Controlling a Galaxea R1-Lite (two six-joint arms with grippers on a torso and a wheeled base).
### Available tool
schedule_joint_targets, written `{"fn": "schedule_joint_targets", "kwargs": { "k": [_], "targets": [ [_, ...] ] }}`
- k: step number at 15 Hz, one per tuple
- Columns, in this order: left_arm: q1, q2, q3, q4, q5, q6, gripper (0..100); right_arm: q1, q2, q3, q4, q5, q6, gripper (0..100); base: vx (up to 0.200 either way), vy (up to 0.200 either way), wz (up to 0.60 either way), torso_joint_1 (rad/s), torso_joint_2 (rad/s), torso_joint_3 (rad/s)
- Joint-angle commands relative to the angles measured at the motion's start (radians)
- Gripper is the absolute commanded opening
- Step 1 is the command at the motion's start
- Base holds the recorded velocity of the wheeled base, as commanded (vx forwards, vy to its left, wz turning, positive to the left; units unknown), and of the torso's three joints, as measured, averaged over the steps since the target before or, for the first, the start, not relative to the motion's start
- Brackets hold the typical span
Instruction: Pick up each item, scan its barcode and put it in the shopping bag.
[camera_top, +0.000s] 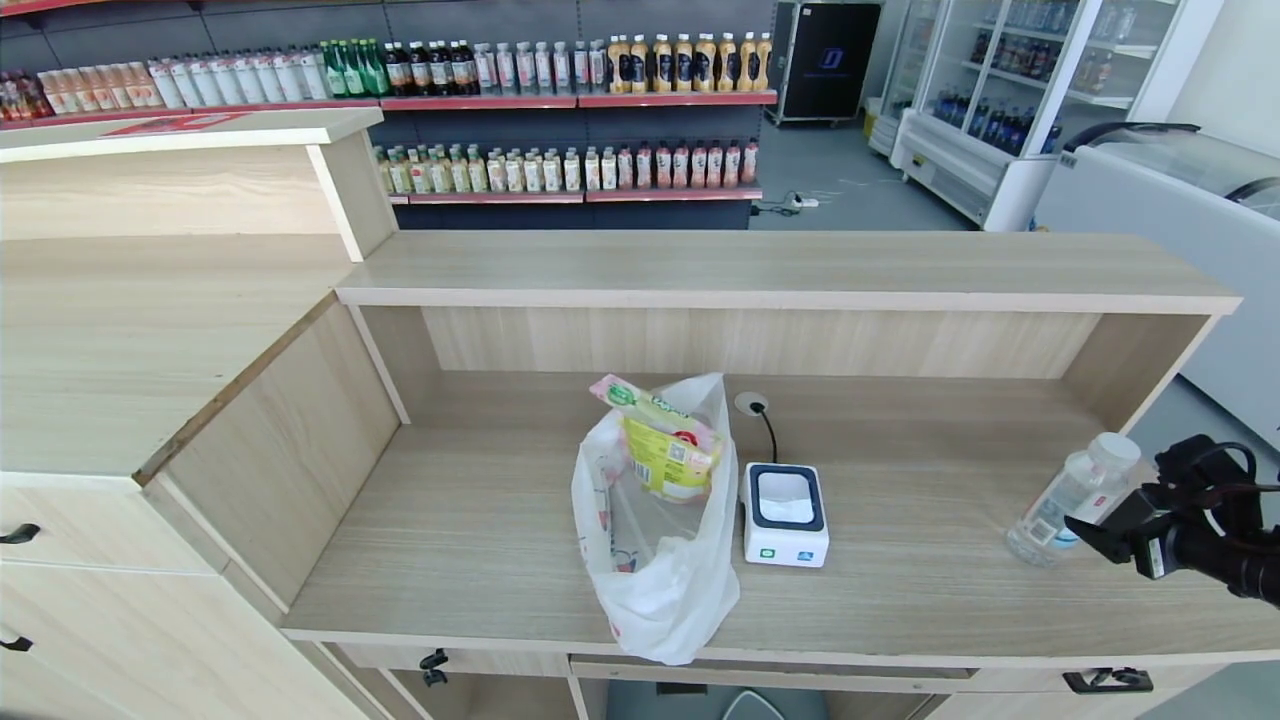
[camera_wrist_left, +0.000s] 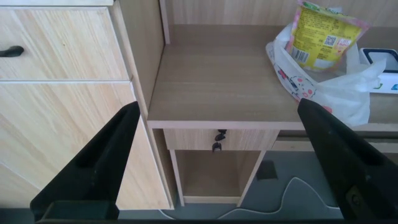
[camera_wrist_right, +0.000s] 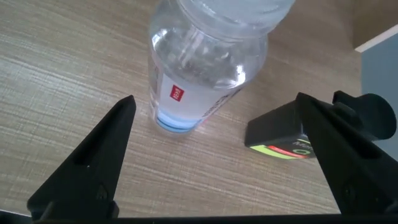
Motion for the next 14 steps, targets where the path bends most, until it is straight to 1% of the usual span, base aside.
{"fn": "schedule_joint_targets", "kwargs": {
  "k": [1,3,9,14],
  "targets": [
    [0.0,0.001,0.0,0.0,0.0,0.0,100,0.019,0.049,-0.013,-0.019,0.0,0.001,100,0.0,0.0,0.0,0.0,0.0,0.0],
    [0.0,0.001,0.0,0.0,0.0,0.0,100,0.032,0.063,-0.019,-0.031,0.0,0.008,100,0.0,0.0,0.0,0.0,0.0,0.0],
    [0.0,0.001,0.0,0.0,0.0,0.0,100,0.125,0.118,-0.069,-0.077,0.0,0.064,100,0.0,0.0,0.0,0.0,0.0,0.0],
    [0.0,0.001,0.0,0.0,0.0,0.0,100,0.145,0.134,-0.083,-0.079,0.0,0.066,100,0.0,0.0,0.0,0.0,0.0,0.0]
  ]
}}
